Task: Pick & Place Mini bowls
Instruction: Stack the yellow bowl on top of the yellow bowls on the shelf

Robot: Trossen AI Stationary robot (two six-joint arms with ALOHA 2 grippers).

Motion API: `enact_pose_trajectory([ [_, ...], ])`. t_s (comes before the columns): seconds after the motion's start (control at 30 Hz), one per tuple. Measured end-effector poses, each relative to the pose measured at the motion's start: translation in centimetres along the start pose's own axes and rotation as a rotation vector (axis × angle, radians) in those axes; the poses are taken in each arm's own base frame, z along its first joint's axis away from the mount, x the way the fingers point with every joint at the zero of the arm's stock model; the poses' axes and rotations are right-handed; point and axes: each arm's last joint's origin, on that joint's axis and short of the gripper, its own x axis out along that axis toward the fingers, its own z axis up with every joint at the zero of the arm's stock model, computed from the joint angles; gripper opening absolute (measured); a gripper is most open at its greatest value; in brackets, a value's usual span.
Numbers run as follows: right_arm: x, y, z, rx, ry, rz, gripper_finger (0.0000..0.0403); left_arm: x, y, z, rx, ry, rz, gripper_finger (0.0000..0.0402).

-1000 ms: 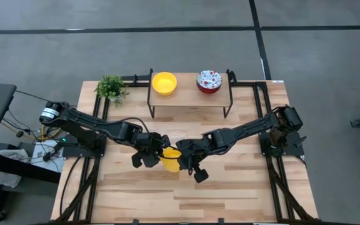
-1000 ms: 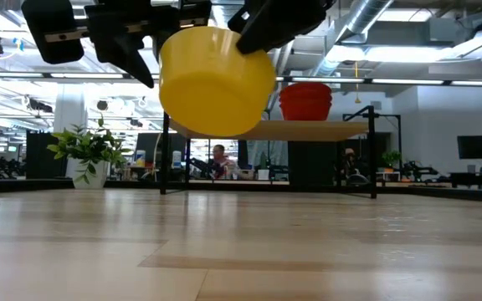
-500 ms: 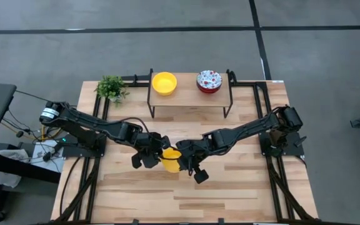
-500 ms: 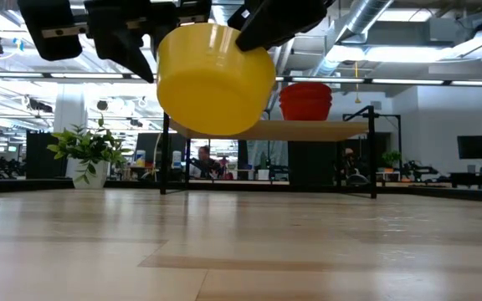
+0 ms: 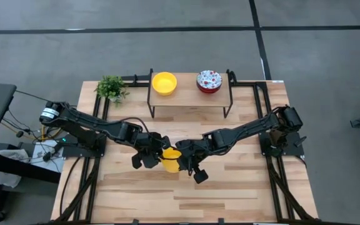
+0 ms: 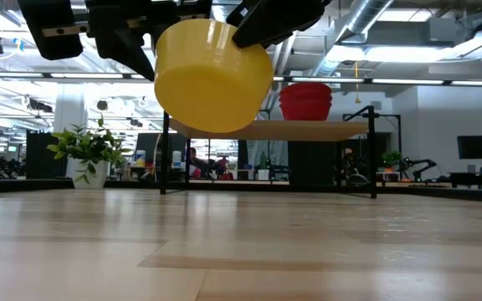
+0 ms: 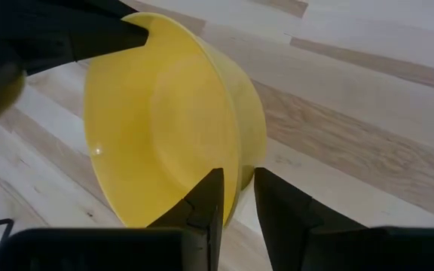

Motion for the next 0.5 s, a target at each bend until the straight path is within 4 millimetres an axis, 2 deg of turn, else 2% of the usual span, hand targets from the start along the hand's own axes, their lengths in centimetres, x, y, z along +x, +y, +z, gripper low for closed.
enact_pose_trajectory([
  [0.5, 0.00, 0.01, -0.01, 0.011, 0.000, 0.002, 0.0000, 0.00, 0.07, 0.05, 0.001, -0.005, 0.008, 0.0076],
])
